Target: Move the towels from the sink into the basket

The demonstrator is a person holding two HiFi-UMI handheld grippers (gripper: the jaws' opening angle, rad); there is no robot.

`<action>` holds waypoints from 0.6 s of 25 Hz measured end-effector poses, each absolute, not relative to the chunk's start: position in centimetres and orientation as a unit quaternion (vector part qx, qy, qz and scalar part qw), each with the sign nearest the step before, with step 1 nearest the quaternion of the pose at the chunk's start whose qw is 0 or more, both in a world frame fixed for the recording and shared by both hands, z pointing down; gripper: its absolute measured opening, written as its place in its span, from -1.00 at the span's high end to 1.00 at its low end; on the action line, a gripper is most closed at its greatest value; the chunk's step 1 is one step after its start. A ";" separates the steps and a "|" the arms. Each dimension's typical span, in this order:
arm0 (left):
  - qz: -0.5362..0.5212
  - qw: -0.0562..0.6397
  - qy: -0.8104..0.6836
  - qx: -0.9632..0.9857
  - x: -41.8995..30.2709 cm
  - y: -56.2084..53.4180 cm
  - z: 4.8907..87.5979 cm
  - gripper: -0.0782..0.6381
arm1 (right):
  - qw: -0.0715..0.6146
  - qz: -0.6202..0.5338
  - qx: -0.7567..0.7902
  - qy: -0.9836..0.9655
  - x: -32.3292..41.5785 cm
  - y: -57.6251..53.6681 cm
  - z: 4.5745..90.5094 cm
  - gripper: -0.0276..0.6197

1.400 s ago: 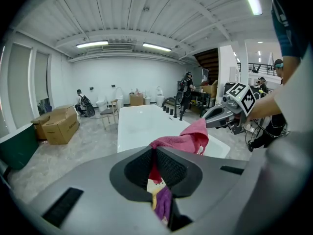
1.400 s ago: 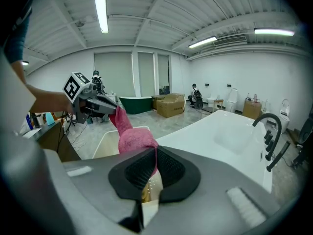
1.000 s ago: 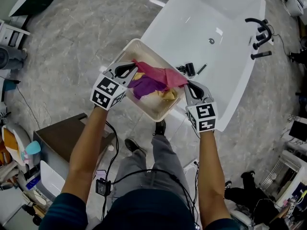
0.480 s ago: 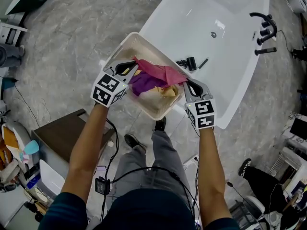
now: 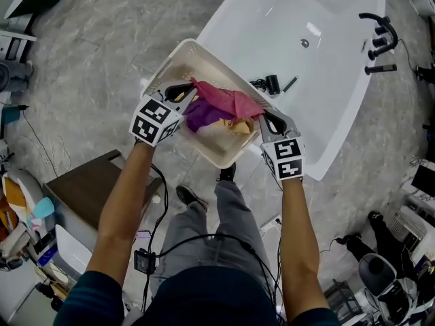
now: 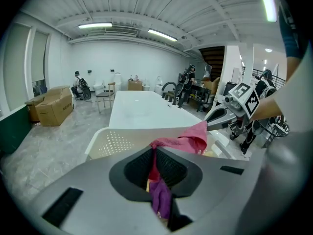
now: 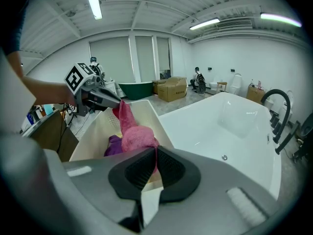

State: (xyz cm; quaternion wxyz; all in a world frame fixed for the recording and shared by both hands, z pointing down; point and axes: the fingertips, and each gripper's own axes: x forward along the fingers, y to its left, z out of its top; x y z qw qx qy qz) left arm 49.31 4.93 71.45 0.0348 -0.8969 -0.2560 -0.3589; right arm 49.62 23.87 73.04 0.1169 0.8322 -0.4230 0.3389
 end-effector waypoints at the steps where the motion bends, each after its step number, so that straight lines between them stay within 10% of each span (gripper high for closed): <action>1: -0.362 0.034 -0.258 -0.895 49.3 5.0 71.7 0.71 | 0.119 0.341 0.831 -0.423 49.6 23.9 73.3 0.85; 15: -0.392 0.035 -0.278 -0.876 49.1 5.5 73.3 0.70 | 0.147 0.373 0.817 -0.414 49.3 23.8 74.7 0.84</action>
